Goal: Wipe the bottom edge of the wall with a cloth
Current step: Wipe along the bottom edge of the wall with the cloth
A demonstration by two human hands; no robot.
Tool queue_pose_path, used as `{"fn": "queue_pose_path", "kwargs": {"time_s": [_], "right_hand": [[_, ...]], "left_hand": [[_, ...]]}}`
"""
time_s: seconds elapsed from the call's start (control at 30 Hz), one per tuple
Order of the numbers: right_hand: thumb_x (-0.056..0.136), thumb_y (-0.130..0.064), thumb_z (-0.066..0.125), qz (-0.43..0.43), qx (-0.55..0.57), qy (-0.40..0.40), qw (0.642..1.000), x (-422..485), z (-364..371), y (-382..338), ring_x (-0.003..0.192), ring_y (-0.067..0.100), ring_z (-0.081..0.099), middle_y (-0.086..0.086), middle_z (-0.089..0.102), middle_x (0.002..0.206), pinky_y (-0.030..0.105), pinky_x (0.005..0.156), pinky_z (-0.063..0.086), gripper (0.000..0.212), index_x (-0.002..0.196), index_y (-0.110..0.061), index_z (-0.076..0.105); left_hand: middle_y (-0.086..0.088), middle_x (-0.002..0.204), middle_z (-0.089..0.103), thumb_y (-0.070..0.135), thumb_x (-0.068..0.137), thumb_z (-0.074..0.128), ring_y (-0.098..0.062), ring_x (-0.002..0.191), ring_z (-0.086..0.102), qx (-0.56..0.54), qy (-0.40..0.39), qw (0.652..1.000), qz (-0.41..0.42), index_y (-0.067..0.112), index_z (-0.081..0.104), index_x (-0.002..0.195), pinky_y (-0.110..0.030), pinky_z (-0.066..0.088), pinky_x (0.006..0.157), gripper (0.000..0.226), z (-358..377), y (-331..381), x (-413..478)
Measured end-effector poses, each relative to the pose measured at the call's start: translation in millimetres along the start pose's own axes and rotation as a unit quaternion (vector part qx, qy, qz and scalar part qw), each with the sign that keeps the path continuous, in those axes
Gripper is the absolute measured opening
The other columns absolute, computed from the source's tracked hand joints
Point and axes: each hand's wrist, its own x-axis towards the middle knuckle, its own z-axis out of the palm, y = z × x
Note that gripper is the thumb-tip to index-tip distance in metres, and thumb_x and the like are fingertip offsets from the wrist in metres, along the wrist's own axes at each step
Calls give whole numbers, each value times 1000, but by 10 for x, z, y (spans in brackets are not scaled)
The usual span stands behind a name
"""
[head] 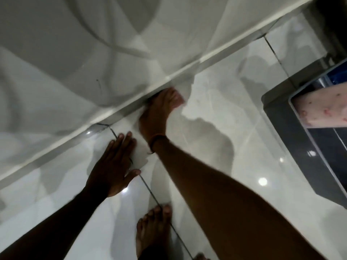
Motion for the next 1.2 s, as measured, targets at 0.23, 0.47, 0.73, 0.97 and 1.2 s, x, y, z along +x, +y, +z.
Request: {"fn": "queue_pose_path", "kwargs": {"time_s": [0.23,0.47,0.73,0.97,1.2], "right_hand": [[99,-17,31,-213,-94,-204,951,-803,339,94,160,42,1,24,5,172,53,132,8,69,162,3,13],[90,13,23,-100,-53,39,993,65,-74,413,155,56,10,40,15,164,56,130,5,64,153,18,22],[95,3,39,-208,-31,-169,963,-714,273,204,161,42,2,25,3,172,56,132,14,71,161,4,13],[99,-8,27,-295,-222,-95,925,-132,-215,677,159,42,17,21,24,170,53,132,17,62,161,-4,29],[95,-4,45,-213,-118,-116,963,-585,54,235,150,47,34,29,37,159,58,119,41,62,157,-4,33]], "left_hand": [[-23,164,34,72,103,20,-37,162,3,47,-7,998,47,9,26,160,-49,10,131,85,52,-55,-205],[-9,177,-2,73,101,26,-33,163,-6,34,-6,999,39,15,2,168,-51,9,132,91,68,-81,-233],[-20,169,20,71,103,23,-41,160,13,54,8,997,53,9,12,165,-52,14,128,88,119,-100,-252],[-12,177,6,71,102,27,-35,163,4,35,-12,998,56,14,2,168,-54,19,130,91,37,-159,-250],[-15,175,10,71,102,26,-38,162,7,44,-22,997,58,10,6,167,-54,19,129,91,62,-164,-232]]}}
